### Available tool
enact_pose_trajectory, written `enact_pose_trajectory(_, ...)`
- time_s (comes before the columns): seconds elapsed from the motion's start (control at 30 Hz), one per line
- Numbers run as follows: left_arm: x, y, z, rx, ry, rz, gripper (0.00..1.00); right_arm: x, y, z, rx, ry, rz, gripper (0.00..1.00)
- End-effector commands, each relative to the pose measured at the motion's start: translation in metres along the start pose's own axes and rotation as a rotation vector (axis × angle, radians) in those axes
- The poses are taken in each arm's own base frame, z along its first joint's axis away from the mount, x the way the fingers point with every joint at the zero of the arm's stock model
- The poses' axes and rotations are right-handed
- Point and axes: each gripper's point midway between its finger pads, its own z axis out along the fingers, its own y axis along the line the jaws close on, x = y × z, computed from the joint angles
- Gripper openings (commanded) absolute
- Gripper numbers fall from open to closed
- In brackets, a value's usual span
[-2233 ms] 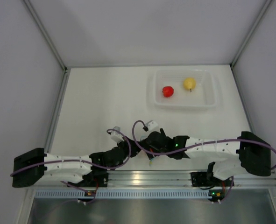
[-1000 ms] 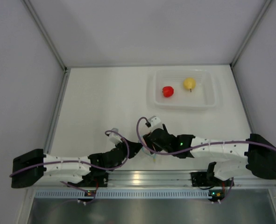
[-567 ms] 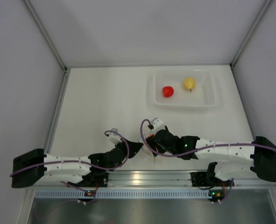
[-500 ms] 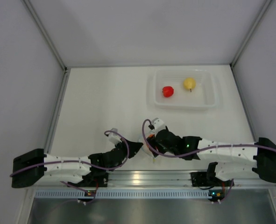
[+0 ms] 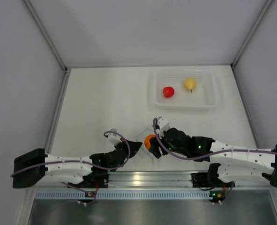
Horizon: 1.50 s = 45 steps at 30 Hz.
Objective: Open the zip-top bag and remove the fake food
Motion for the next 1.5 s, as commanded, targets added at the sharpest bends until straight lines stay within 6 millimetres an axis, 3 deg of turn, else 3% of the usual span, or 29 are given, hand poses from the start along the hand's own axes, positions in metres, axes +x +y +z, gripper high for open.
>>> enact_pose_trajectory(0.0,-0.011,-0.012,0.001,0.008,-0.05,-0.04,0.0,-0.04,0.019,-0.019,-0.092,-0.089,0.014,0.34)
enact_pose_trajectory(0.27,-0.012,-0.016,0.002,0.01,-0.057,-0.037,0.0,-0.059,0.034,-0.028,-0.17,-0.138,0.041,0.33)
enact_pose_trajectory(0.4,-0.014,-0.015,0.001,0.003,-0.066,-0.039,0.0,-0.089,0.024,-0.045,-0.114,-0.198,0.049,0.34)
enact_pose_trajectory(0.5,-0.017,-0.017,0.002,-0.001,-0.077,-0.014,0.0,-0.106,0.005,-0.049,-0.054,-0.196,0.056,0.34)
enact_pose_trajectory(0.53,-0.017,-0.014,0.002,-0.014,-0.079,0.0,0.0,-0.112,-0.014,-0.043,-0.004,-0.196,0.069,0.33)
enact_pose_trajectory(0.6,-0.019,-0.016,0.002,-0.016,-0.087,0.01,0.0,-0.126,-0.031,-0.041,0.016,-0.195,0.089,0.33)
enact_pose_trajectory(0.63,-0.02,-0.013,0.002,-0.031,-0.09,0.024,0.0,-0.136,-0.059,-0.041,0.077,-0.209,0.112,0.33)
enact_pose_trajectory(0.67,-0.022,-0.016,0.002,-0.033,-0.094,0.026,0.0,-0.155,-0.071,-0.046,0.106,-0.242,0.122,0.34)
enact_pose_trajectory(0.7,-0.024,-0.016,0.002,-0.042,-0.097,0.033,0.0,-0.153,-0.106,-0.038,0.193,-0.196,0.157,0.34)
enact_pose_trajectory(0.77,-0.027,-0.011,0.003,-0.08,-0.099,0.084,0.0,-0.173,-0.138,-0.039,0.253,-0.21,0.19,0.34)
enact_pose_trajectory(0.8,-0.032,-0.022,0.004,-0.077,-0.104,0.09,0.0,-0.163,-0.176,-0.027,0.339,-0.147,0.24,0.34)
enact_pose_trajectory(0.83,-0.033,-0.014,0.003,-0.114,-0.092,0.141,0.0,-0.164,-0.193,-0.024,0.375,-0.128,0.254,0.34)
enact_pose_trajectory(0.87,-0.04,-0.017,0.005,-0.12,-0.1,0.148,0.0,-0.177,-0.207,-0.026,0.41,-0.139,0.256,0.34)
enact_pose_trajectory(0.9,-0.044,-0.024,0.006,-0.111,-0.094,0.155,0.0,-0.167,-0.231,-0.013,0.463,-0.083,0.27,0.36)
enact_pose_trajectory(0.93,-0.051,-0.027,0.005,-0.108,-0.094,0.178,0.0,-0.161,-0.24,-0.01,0.483,-0.036,0.286,0.37)
enact_pose_trajectory(0.97,-0.059,-0.02,0.007,-0.142,-0.084,0.197,0.0,-0.172,-0.248,-0.009,0.492,-0.04,0.289,0.38)
enact_pose_trajectory(1.0,-0.066,-0.022,0.007,-0.146,-0.085,0.206,0.0,-0.161,-0.267,0.003,0.521,0.011,0.303,0.38)
enact_pose_trajectory(1.07,-0.087,-0.029,0.007,-0.151,-0.09,0.243,0.0,-0.163,-0.282,0.007,0.538,0.027,0.317,0.38)
enact_pose_trajectory(1.13,-0.109,-0.038,0.004,-0.167,-0.114,0.294,0.0,-0.146,-0.3,0.019,0.559,0.098,0.334,0.39)
enact_pose_trajectory(1.17,-0.125,-0.041,0.004,-0.174,-0.143,0.311,0.0,-0.148,-0.306,0.02,0.565,0.105,0.338,0.39)
enact_pose_trajectory(1.23,-0.139,-0.045,-0.001,-0.195,-0.143,0.406,0.0,-0.131,-0.318,0.032,0.573,0.163,0.346,0.43)
enact_pose_trajectory(1.27,-0.151,-0.058,-0.003,-0.187,-0.172,0.431,0.0,-0.126,-0.321,0.034,0.578,0.186,0.351,0.45)
enact_pose_trajectory(1.33,-0.167,-0.051,-0.01,-0.264,-0.212,0.503,0.0,-0.113,-0.322,0.045,0.564,0.226,0.362,0.58)
enact_pose_trajectory(1.37,-0.177,-0.057,-0.015,-0.273,-0.241,0.502,0.0,-0.11,-0.322,0.049,0.553,0.232,0.363,0.63)
enact_pose_trajectory(1.47,-0.193,-0.051,-0.02,-0.327,-0.278,0.543,0.0,-0.112,-0.32,0.049,0.543,0.222,0.369,0.82)
